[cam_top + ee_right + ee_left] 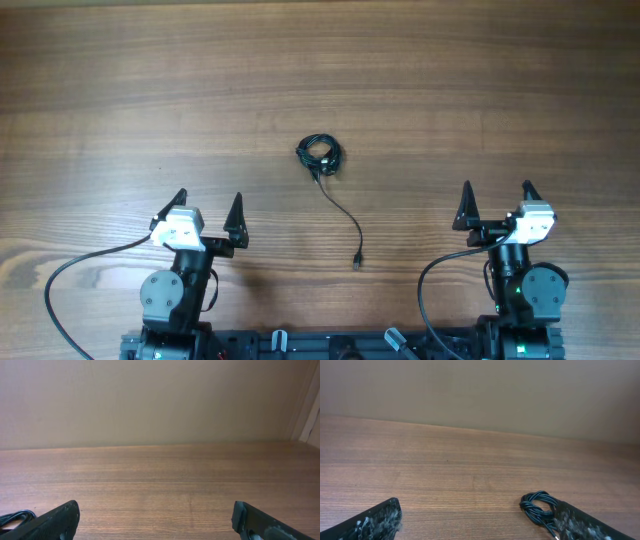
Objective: Untangle cables
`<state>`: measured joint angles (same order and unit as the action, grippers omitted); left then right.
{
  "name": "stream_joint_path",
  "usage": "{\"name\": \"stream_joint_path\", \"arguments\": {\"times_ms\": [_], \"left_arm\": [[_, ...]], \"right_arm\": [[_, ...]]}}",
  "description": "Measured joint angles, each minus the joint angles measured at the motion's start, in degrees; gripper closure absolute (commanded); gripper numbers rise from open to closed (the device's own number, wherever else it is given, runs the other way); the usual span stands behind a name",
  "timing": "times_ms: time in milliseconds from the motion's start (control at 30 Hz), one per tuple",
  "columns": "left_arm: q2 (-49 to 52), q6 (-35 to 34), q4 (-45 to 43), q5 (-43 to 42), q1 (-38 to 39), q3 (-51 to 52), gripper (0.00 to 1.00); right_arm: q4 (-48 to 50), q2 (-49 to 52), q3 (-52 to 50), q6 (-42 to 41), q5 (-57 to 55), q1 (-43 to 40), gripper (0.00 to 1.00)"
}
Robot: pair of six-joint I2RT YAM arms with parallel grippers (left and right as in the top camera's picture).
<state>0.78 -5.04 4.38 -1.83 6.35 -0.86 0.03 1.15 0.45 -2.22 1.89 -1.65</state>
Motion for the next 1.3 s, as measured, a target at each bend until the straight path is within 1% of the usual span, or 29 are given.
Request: {"name": "stream_joint_path", "arguments": {"times_ms": [400, 733, 1067, 1300], "left_arm": [[0.0, 0.0, 0.0, 0.0, 0.0, 0.0, 0.00], [0.0, -3.7, 0.7, 0.0, 0.0, -0.1, 0.00], [0.0, -4.3, 6.1, 0.5, 0.0, -2.4, 0.00], [0.0, -6.4, 7.0, 0.5, 0.0, -3.1, 0.00]], "right_arm": [[0.0, 0.0, 0.0, 0.0, 0.0, 0.0, 0.00], [0.0, 0.0, 0.0, 0.0, 0.0, 0.0, 0.00], [0.0, 0.0, 0.0, 0.0, 0.0, 0.0, 0.00], [0.0, 0.0, 0.0, 0.0, 0.0, 0.0, 0.00]]}}
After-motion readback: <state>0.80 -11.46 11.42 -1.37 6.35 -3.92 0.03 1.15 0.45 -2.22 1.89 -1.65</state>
